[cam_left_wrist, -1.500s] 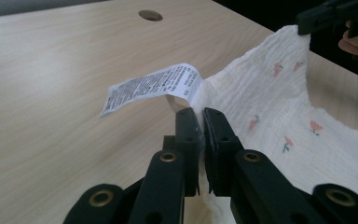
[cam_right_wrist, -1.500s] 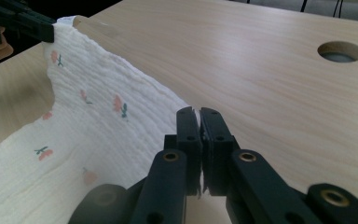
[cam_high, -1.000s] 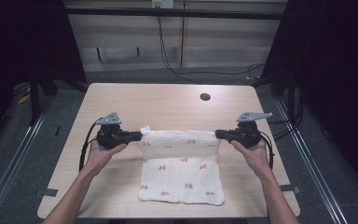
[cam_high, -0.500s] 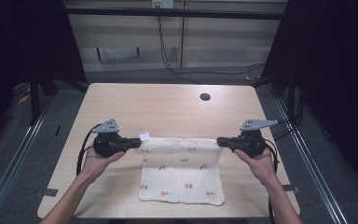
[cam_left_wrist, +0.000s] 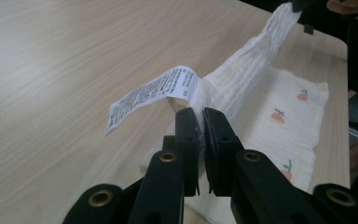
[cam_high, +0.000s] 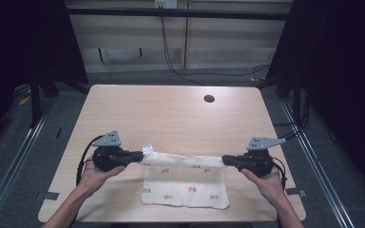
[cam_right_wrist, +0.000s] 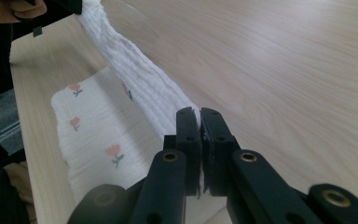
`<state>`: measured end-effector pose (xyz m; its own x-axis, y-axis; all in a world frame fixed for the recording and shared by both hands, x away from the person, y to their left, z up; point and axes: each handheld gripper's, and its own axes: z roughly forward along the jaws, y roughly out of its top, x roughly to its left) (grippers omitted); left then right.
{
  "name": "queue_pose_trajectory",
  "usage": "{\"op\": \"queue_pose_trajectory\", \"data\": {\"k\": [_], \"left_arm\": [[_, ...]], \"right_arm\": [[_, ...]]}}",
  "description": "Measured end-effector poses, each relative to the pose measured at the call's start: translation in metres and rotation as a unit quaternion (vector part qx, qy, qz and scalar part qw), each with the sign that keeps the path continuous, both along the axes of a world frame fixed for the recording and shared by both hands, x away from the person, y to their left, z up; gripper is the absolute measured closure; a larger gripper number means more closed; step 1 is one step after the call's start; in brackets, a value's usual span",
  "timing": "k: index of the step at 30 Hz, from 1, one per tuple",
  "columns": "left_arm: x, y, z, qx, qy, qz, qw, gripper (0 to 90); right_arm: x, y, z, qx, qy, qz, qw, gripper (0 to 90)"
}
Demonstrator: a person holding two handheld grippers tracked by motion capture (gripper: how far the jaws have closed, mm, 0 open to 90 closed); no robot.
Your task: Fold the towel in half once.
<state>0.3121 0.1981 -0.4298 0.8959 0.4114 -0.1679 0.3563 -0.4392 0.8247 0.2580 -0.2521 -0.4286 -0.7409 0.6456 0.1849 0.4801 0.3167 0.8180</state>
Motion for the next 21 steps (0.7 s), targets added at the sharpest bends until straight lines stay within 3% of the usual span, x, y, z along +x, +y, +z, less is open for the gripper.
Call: {"op": "queue_pose_trajectory", "data": {"k": [4,6,15,19,21], "left_arm": [[-0.007,0.0,-0.003,-0.009,0.021,0.0,0.9997,85.3],[-0.013,-0.001,-0.004,-0.007,0.019,-0.006,0.9998,85.2],[-0.024,-0.007,-0.027,0.02,0.043,-0.02,0.9987,85.2],[-0.029,-0.007,-0.036,0.017,0.053,-0.026,0.9981,84.6],[-0.031,-0.008,-0.042,0.036,0.051,-0.028,0.9977,84.2]], "right_arm": [[-0.01,-0.001,0.0,-0.006,0.0,0.002,1.0,86.4],[-0.015,-0.002,0.0,-0.009,0.0,0.002,1.0,86.2],[-0.027,-0.001,-0.022,-0.023,0.019,0.002,0.9996,85.7],[-0.033,0.0,-0.033,-0.028,0.026,-0.005,0.9993,82.4],[-0.036,0.001,-0.037,-0.035,0.03,-0.003,0.9989,82.3]]}}
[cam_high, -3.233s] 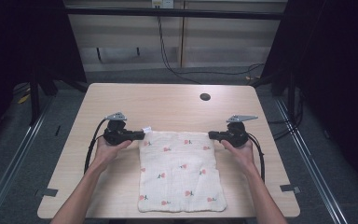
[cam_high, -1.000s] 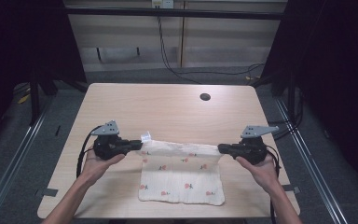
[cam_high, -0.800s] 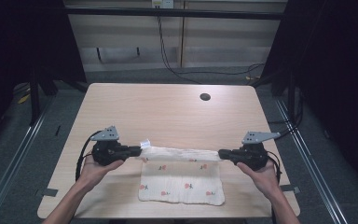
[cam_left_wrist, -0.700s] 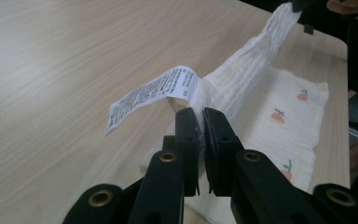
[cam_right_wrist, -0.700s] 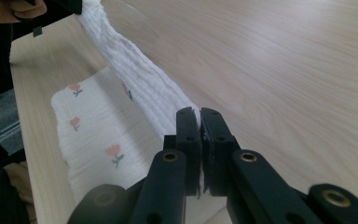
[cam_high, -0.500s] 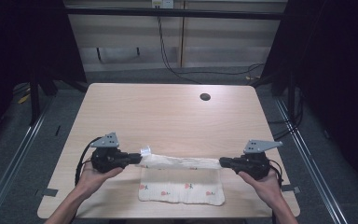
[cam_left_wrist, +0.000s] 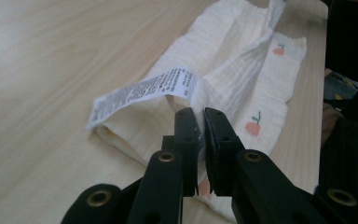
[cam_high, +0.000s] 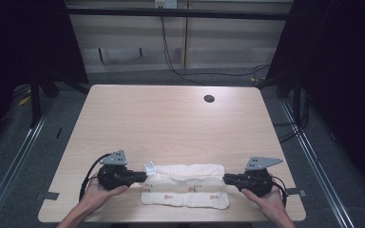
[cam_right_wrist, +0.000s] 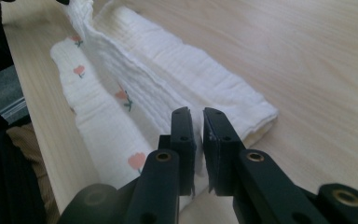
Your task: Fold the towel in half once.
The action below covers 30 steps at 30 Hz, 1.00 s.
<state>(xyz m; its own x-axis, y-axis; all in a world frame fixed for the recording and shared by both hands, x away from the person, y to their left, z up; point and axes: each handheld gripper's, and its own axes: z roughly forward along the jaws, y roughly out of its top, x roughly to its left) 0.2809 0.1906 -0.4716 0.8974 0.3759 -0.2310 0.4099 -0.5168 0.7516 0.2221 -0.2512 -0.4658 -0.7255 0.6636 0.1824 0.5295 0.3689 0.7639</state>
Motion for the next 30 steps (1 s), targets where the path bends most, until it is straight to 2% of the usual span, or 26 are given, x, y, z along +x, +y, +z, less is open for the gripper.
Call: {"op": "queue_pose_trajectory", "data": {"k": [4,7,9,11,12,16,17,19,22,23,25,27,28,30], "left_arm": [[-0.007,-0.002,-0.002,0.004,0.003,-0.014,0.9999,82.8],[-0.013,-0.006,-0.005,0.016,0.004,-0.033,0.9993,81.5],[-0.016,-0.009,-0.008,0.027,0.007,-0.038,0.9989,80.9],[-0.018,-0.01,-0.009,0.032,0.01,-0.044,0.9985,80.5],[-0.019,-0.011,-0.01,0.026,0.011,-0.042,0.9987,80.0],[-0.022,-0.008,-0.009,0.035,0.013,-0.05,0.9981,75.5],[-0.022,-0.008,-0.008,0.029,0.011,-0.051,0.9982,74.4],[-0.024,-0.006,-0.005,0.021,0.007,-0.042,0.9989,73.2],[-0.027,-0.003,-0.002,0.009,0.005,-0.043,0.999,72.1],[-0.027,0.001,0.001,-0.006,-0.001,-0.039,0.9992,71.8],[-0.025,0.006,0.003,-0.02,0.002,-0.027,0.9994,71.0],[-0.023,0.009,0.005,-0.018,-0.01,-0.01,0.9997,71.4],[-0.022,0.009,0.006,-0.019,-0.016,-0.006,0.9997,72.0],[-0.019,0.006,0.007,-0.008,-0.025,0.0,0.9997,72.3]], "right_arm": [[-0.003,0.003,-0.007,-0.017,0.011,0.011,0.9997,80.2],[-0.005,0.004,-0.012,-0.016,0.023,0.011,0.9995,74.5],[-0.006,0.004,-0.013,-0.026,0.026,0.012,0.9993,74.1],[-0.008,0.004,-0.014,-0.023,0.026,0.015,0.9993,74.0],[-0.009,0.004,-0.013,-0.025,0.027,0.013,0.9993,74.0],[-0.013,0.004,-0.014,-0.024,0.031,0.012,0.9992,72.8],[-0.014,0.004,-0.015,-0.024,0.033,0.012,0.9991,72.7],[-0.014,0.006,-0.015,-0.025,0.034,0.015,0.999,70.9],[-0.016,0.005,-0.013,-0.022,0.034,0.014,0.9991,68.7],[-0.016,0.004,-0.01,-0.019,0.029,0.013,0.9993,67.1],[-0.014,0.001,-0.004,-0.002,0.022,0.007,0.9997,66.4],[-0.013,-0.002,0.0,0.007,0.015,-0.001,0.9999,66.2],[-0.011,-0.002,0.0,0.003,0.012,-0.005,0.9999,65.9],[-0.008,-0.002,-0.001,-0.002,0.01,-0.012,0.9999,65.4]]}}
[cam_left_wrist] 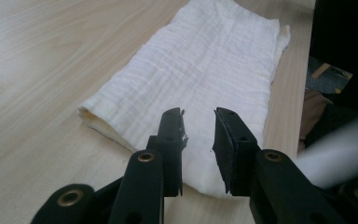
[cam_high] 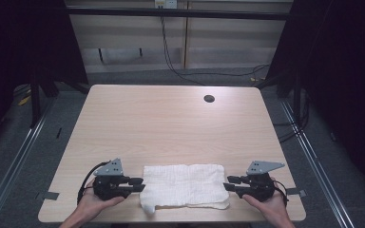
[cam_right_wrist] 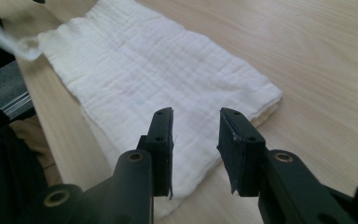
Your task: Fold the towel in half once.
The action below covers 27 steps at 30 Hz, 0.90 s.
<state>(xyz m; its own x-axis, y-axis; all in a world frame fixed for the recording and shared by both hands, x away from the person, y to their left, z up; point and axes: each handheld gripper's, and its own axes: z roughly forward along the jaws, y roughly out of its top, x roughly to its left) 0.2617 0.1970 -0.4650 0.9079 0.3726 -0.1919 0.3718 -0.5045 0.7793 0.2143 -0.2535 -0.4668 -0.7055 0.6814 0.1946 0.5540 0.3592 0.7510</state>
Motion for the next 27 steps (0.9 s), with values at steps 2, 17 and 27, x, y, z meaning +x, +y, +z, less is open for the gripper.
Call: {"op": "queue_pose_trajectory", "data": {"k": [2,17,27], "left_arm": [[0.008,-0.003,-0.001,0.007,-0.001,0.013,0.9999,73.1],[0.037,-0.051,-0.028,0.086,0.018,-0.009,0.9961,62.1],[0.038,-0.048,-0.03,0.069,0.032,-0.003,0.9971,58.3]], "right_arm": [[0.006,0.0,-0.001,-0.009,-0.003,-0.009,0.9999,65.0],[0.074,0.021,-0.02,-0.074,0.024,-0.02,0.9968,55.7],[0.075,0.025,-0.029,-0.085,0.021,-0.022,0.996,57.6]]}}
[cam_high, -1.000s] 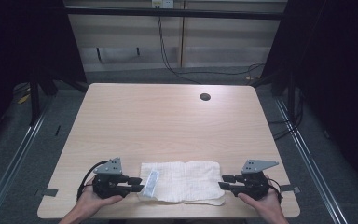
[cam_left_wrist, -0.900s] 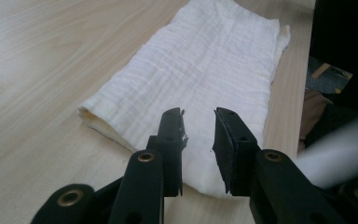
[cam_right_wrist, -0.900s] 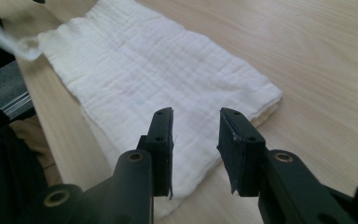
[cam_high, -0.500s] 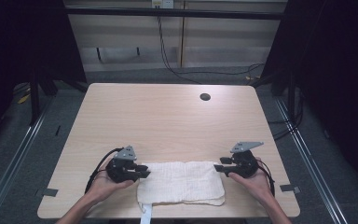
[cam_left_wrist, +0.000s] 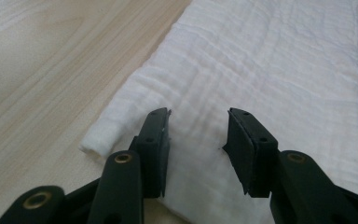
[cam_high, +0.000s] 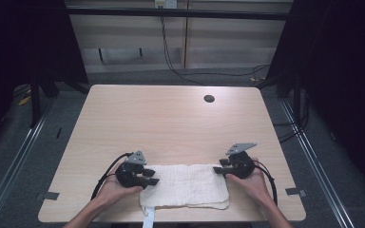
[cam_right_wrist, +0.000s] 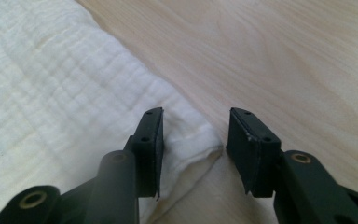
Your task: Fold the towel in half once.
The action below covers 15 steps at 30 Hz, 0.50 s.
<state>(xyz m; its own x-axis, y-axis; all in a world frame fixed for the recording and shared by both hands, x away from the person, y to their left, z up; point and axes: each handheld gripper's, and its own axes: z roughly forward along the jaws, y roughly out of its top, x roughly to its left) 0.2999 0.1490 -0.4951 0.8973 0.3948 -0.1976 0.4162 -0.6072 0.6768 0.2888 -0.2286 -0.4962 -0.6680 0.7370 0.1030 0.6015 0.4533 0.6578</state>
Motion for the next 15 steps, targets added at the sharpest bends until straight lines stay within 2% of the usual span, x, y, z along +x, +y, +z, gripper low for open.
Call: {"op": "queue_pose_trajectory", "data": {"k": [3,4,6,7,9,10,11,12,14,15], "left_arm": [[-0.001,-0.001,0.0,0.001,-0.001,0.0,1.0,54.8],[-0.002,-0.001,0.0,0.001,-0.001,0.0,1.0,54.7],[-0.003,-0.002,0.0,-0.003,-0.003,0.001,1.0,54.0],[-0.003,-0.002,0.001,0.008,-0.003,-0.002,1.0,53.1],[-0.005,-0.003,0.002,0.006,-0.012,-0.005,0.9999,52.8],[-0.006,-0.004,0.003,0.011,-0.016,-0.011,0.9998,53.3],[-0.008,-0.004,0.004,0.014,-0.016,-0.01,0.9997,53.1],[-0.009,-0.005,0.004,0.007,-0.015,-0.008,0.9998,52.6],[-0.008,-0.005,0.006,0.011,-0.017,-0.012,0.9997,52.7],[-0.008,-0.005,0.005,0.005,-0.015,-0.009,0.9998,52.6]], "right_arm": [[-0.001,0.0,-0.001,0.006,-0.005,0.009,0.9999,65.0],[-0.002,0.0,-0.001,0.005,-0.006,0.014,0.9999,72.0],[-0.003,-0.001,0.0,0.007,-0.003,0.013,0.9999,80.0],[-0.002,-0.002,-0.001,0.01,-0.004,0.015,0.9998,82.0],[-0.001,-0.004,0.0,0.013,-0.001,0.009,0.9999,83.9],[0.0,-0.005,0.001,0.017,-0.003,0.011,0.9998,84.2],[0.0,-0.008,0.002,0.019,-0.001,0.005,0.9998,84.4],[0.0,-0.01,0.002,0.019,-0.003,0.002,0.9998,84.5],[0.0,-0.014,0.003,0.023,-0.003,-0.004,0.9997,84.6],[0.0,-0.016,0.004,0.021,-0.004,-0.009,0.9997,84.6]]}}
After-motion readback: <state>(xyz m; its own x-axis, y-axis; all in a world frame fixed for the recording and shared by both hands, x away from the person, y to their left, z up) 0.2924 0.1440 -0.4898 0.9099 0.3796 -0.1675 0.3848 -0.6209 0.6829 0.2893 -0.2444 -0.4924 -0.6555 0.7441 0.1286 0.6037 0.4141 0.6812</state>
